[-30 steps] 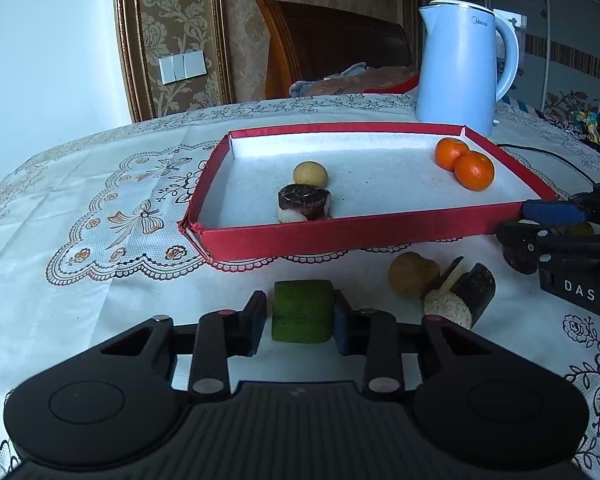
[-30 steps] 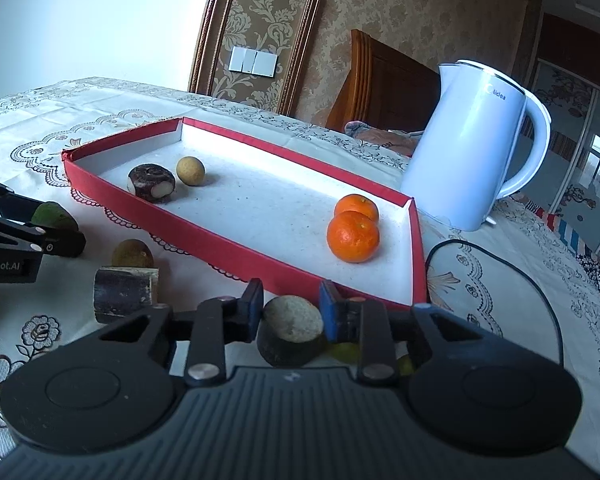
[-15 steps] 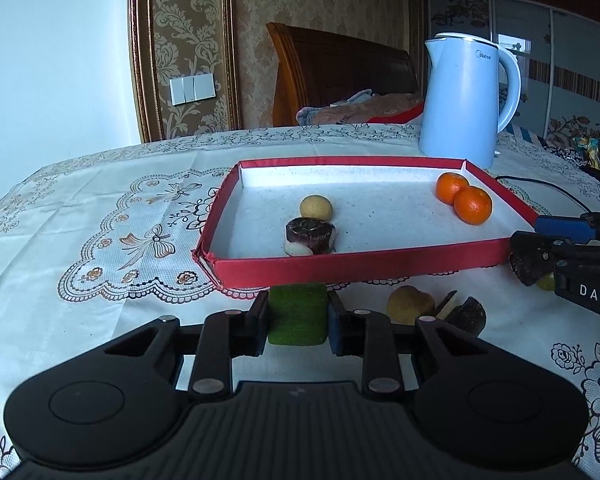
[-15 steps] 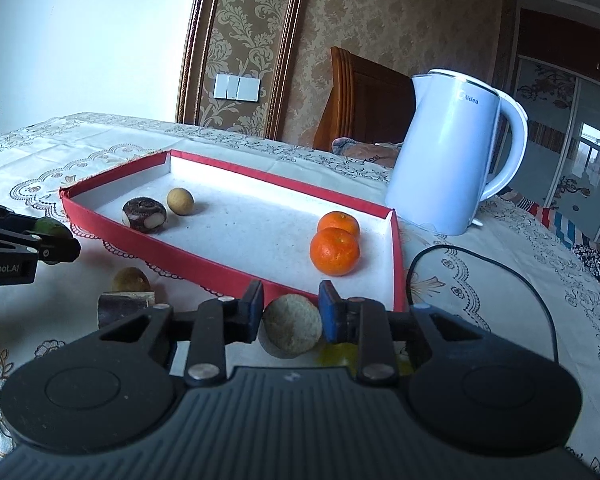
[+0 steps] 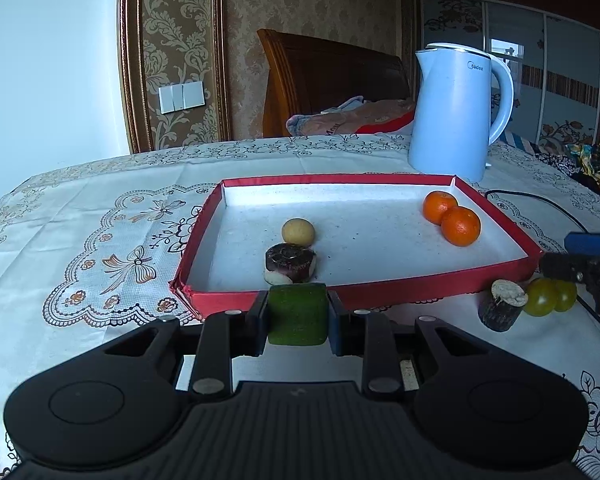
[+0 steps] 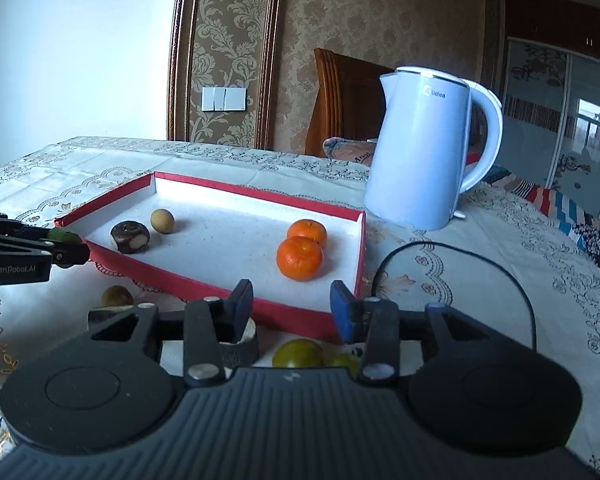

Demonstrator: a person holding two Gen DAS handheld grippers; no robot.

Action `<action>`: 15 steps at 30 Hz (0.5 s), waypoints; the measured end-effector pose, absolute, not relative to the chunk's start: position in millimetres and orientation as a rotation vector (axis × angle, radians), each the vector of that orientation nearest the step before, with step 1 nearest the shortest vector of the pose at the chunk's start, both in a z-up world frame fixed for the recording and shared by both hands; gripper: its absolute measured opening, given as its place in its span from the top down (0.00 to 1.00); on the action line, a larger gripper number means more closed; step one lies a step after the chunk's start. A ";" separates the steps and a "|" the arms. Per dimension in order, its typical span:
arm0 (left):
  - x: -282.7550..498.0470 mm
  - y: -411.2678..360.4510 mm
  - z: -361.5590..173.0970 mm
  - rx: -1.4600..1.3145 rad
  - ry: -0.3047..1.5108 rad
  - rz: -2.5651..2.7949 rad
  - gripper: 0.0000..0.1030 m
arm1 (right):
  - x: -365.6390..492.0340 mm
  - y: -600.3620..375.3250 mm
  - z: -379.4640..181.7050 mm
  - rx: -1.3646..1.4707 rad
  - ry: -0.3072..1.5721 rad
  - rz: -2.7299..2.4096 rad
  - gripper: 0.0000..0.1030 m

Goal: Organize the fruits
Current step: 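Carry the dark cylinder and green cube over the red tray with both grippers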

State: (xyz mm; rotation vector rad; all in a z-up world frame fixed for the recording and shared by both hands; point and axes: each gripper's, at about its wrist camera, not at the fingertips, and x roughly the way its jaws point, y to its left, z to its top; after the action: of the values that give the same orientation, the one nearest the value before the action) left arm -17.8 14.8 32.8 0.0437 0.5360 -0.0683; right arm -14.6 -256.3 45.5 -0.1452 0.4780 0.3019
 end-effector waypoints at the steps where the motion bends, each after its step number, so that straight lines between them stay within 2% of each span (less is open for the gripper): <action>1: -16.9 15.2 32.3 0.037 0.537 -0.072 0.73 | -15.9 -258.9 43.6 -0.128 0.498 0.328 0.58; 15: -18.5 15.8 28.2 0.032 0.546 -0.077 0.73 | -0.4 -217.5 7.5 -0.172 0.589 0.389 0.58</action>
State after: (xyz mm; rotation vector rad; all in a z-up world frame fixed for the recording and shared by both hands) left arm -18.5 15.8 28.2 0.0324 0.5460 -0.0766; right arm -0.4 -217.5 7.5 -0.1720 0.5886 0.3892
